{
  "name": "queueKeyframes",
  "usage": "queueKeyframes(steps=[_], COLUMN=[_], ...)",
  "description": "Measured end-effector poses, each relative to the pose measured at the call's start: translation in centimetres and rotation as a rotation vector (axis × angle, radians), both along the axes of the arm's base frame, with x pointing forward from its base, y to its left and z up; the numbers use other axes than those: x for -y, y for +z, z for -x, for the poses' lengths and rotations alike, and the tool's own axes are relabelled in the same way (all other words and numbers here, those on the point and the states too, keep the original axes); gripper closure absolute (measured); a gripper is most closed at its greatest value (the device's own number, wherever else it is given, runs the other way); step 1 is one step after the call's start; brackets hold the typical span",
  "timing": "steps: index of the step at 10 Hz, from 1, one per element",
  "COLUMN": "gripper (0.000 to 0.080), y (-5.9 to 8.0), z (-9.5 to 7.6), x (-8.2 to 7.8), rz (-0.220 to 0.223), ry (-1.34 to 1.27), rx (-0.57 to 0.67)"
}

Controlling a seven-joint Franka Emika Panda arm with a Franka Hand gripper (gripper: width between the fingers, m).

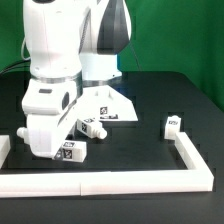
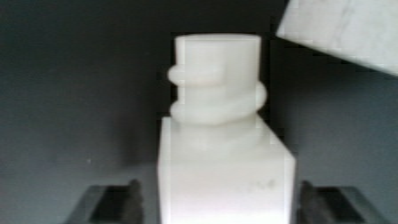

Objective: Assemble one leg

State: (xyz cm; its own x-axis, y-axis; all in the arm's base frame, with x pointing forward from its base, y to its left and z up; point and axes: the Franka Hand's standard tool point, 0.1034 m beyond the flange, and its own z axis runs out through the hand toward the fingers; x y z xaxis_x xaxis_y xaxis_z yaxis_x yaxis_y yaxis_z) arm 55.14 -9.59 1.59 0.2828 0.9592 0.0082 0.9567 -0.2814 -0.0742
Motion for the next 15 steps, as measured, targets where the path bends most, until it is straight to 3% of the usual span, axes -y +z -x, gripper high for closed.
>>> queueKeyframes(steps=[1,2,4,5,10,11,13,14,15], gripper=[0.0291,0.0175,0.0155,0.0151,0.0151,0.0151,0.0151,0.0151,0.0151], y=[1.9,4.2,8.3,9.5,8.8,9.2,11.7,12.0,12.1], z=[-0.3,0.2,2.5,3.1,3.6,5.2,9.2,10.5,10.7], x=[-0.2,-0.6,-2.3,-3.3,-3.0,-2.4,-3.1,-3.8,-4.1], rz=[0.010,0.020,0.047,0.050,0.049,0.050,0.067,0.072,0.067], ry=[-0.037,-0.080,-0.213,-0.267,-0.266,-0.321,-0.428,-0.514,-0.498], rx=[0.006,0.025,0.054,0.065,0.052,0.051,0.075,0.078,0.082])
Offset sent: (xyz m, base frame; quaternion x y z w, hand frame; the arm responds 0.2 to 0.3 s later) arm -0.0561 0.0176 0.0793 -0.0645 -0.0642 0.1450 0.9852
